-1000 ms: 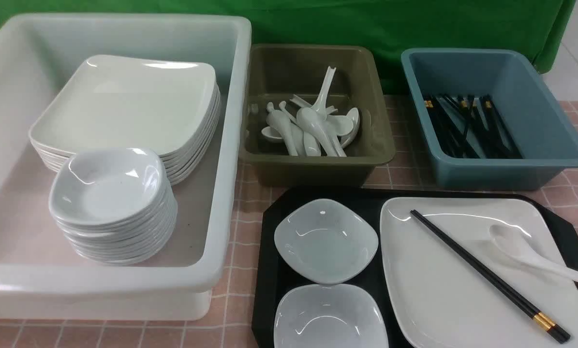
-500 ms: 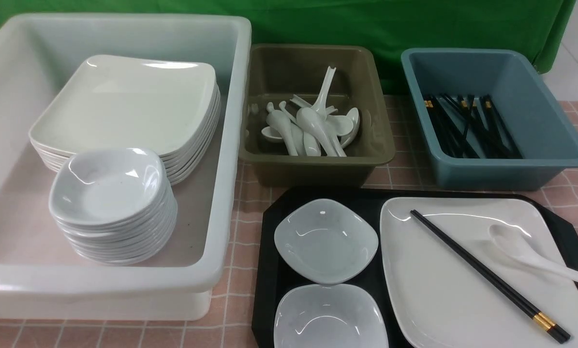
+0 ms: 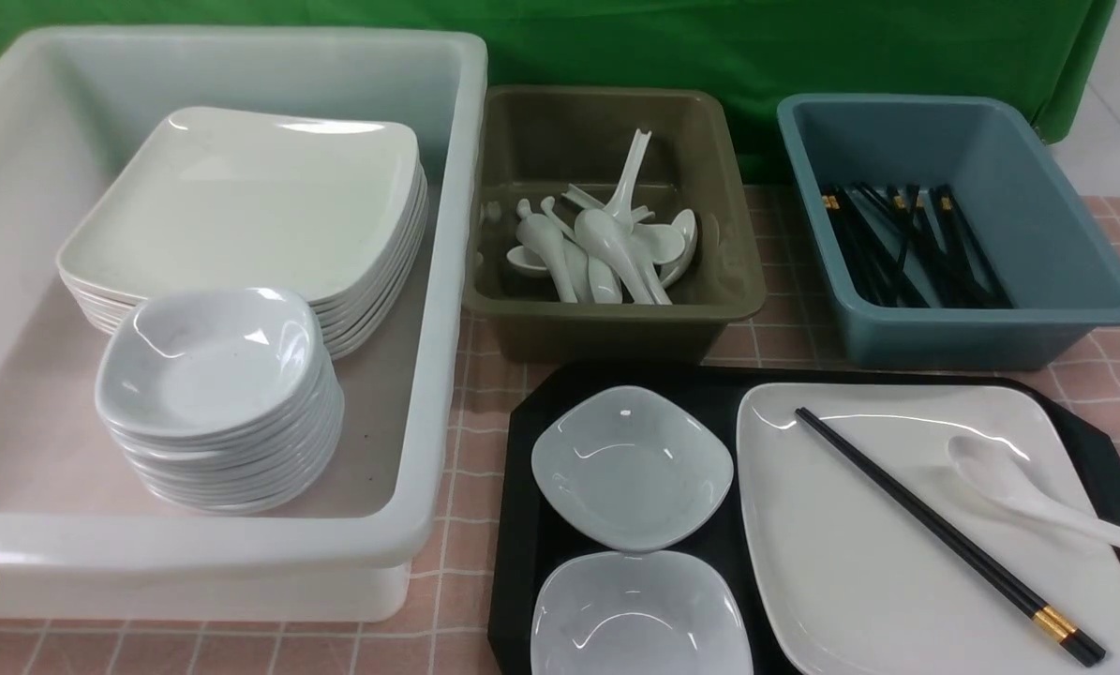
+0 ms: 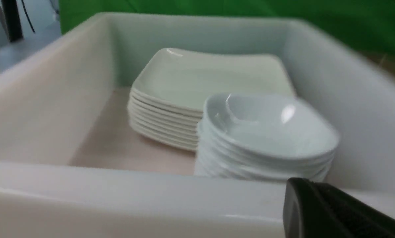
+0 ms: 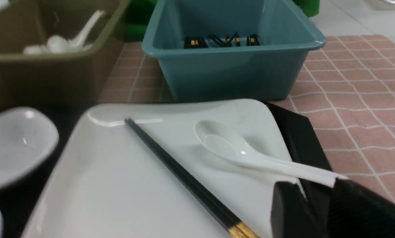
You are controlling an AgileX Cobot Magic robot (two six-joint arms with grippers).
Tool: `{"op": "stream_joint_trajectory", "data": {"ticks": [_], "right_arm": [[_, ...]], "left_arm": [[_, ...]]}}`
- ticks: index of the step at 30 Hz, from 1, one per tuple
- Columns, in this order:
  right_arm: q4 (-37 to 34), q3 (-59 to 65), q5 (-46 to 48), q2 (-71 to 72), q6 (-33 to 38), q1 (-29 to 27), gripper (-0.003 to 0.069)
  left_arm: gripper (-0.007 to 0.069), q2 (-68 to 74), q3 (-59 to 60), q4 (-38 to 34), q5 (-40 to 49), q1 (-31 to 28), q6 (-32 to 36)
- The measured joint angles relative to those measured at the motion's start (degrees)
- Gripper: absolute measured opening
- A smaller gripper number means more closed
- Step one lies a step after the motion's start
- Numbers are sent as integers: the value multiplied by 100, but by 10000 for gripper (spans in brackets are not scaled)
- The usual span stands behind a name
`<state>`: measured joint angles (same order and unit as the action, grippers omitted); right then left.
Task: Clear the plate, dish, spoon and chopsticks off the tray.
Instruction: Use the right arm to grab a pair of chopsticks from the plate
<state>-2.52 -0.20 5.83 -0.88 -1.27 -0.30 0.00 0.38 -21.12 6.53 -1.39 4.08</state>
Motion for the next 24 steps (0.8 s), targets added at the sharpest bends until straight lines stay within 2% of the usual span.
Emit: {"op": "stream_joint_trajectory", "data": {"ticks": [2,5,7,10,13,14,16,18,20,21,22,24], "right_arm": [[-289,0,-360,0,-934,0,242],[-439,0,-915,0,-2309,0,242],[-481,0,-1199,0,-2798,0,237],[-499,0,-1305,0,-3007,0,237],[-493,0,-1651,0,-3110,11,234],[-491,0,-1651,0,-3110,11,234],[-335,-127,-1576,-8,-3080,134,195],[-116,-657,-939,-98,-2812,316,112],[3,-1623,36,-475,-2226,582,35],[3,-1623,136,-523,-2226,608,32],[32,-2242,857,-919,-1820,811,30],[72,-3096,1979,-1626,-1247,1113,30]], "left_arm": [[21,4,0,-849,-371,0,-162],[21,4,0,-1227,-881,0,-377],[21,8,0,-1301,-1209,0,-617],[21,0,0,-1338,-1776,0,-1187],[21,8,-243,-734,-2122,0,-2327],[21,8,-284,-657,-2122,0,-2327],[21,44,-823,345,-1990,0,-2835],[21,238,-1674,1352,-1401,0,-3143],[21,668,-2633,1934,-307,0,-3170],[21,669,-2724,1970,-307,0,-3170],[21,1136,-3340,2112,678,0,-2990],[21,1784,-4085,2044,1848,0,-2375]]}}
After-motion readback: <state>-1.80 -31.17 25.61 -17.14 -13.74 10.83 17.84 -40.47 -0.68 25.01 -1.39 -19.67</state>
